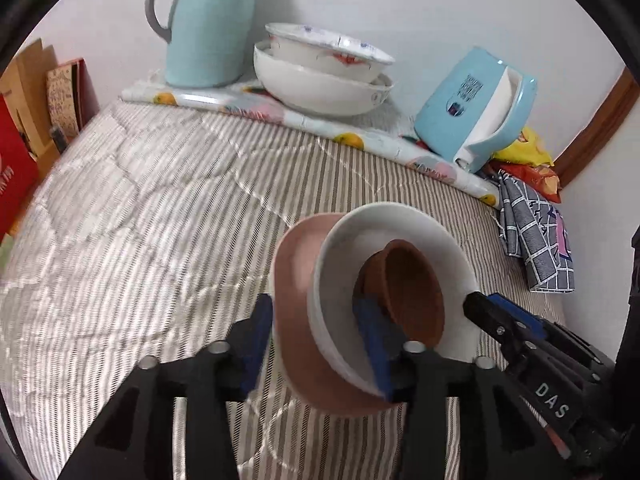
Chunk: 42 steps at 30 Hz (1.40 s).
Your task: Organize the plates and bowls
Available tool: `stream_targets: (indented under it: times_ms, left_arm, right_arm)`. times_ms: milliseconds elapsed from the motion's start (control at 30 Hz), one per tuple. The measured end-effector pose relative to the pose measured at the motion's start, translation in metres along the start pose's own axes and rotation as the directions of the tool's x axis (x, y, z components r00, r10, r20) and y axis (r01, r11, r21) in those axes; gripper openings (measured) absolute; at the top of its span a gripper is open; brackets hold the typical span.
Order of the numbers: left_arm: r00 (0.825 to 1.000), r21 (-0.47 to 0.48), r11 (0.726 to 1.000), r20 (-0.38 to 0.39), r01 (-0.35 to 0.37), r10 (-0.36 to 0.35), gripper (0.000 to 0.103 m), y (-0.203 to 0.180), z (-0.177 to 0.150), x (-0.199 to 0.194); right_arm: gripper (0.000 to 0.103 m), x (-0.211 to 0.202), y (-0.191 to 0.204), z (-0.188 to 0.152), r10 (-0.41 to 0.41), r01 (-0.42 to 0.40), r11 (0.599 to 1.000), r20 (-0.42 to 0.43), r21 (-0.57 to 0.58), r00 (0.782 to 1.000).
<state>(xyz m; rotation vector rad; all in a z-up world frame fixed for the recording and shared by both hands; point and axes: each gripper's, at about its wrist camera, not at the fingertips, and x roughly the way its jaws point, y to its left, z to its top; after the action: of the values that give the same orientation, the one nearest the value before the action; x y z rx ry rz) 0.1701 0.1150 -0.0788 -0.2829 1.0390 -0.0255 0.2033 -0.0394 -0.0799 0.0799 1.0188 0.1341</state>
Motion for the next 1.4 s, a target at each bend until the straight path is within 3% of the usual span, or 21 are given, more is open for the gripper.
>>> stream_targets:
  times_ms: [67,233,467,733,933,1033,1400]
  left_arm:
    - [1.000,0.012,1.000,0.025,0.001,-0.002,0.046,-0.001,-0.003,-0.013]
    - [0.997,0.043,0.999,0.077,0.006,-0.010,0.052,-0.011,-0.011,-0.042]
    - [0.990,0.093,0.996,0.144,-0.006,-0.007,0.060,-0.033,-0.036,-0.087]
    - [0.975,0.126,0.992,0.224,-0.021,-0.008,0.076,-0.045,-0.072,-0.137]
    - [0.964,0.148,0.989,0.265,-0.028,-0.013,0.081,-0.055,-0.098,-0.164]
    - [0.960,0.159,0.987,0.278,-0.020,-0.025,0.084,-0.059,-0.109,-0.176]
    - [0.953,0.198,0.980,0.301,-0.022,-0.040,0.085,-0.078,-0.129,-0.195]
  right_arm:
    - [0.031,-0.011,0.000,-0.003,-0.010,0.010,1.000,0.019,-0.004,1.000]
    - [0.058,-0.045,-0.002,-0.014,-0.051,0.052,0.999,0.060,-0.015,0.997]
    - [0.066,-0.097,-0.005,-0.046,-0.129,0.134,0.991,0.151,-0.026,0.980]
    - [0.067,-0.145,-0.018,-0.089,-0.124,0.118,0.992,0.185,0.043,0.975]
    - [0.092,-0.184,-0.022,-0.122,-0.174,0.164,0.985,0.254,0.061,0.951]
    - [0.096,-0.201,-0.024,-0.134,-0.179,0.172,0.984,0.282,0.051,0.943]
    - [0.098,-0.225,-0.034,-0.160,-0.194,0.173,0.980,0.298,0.094,0.935]
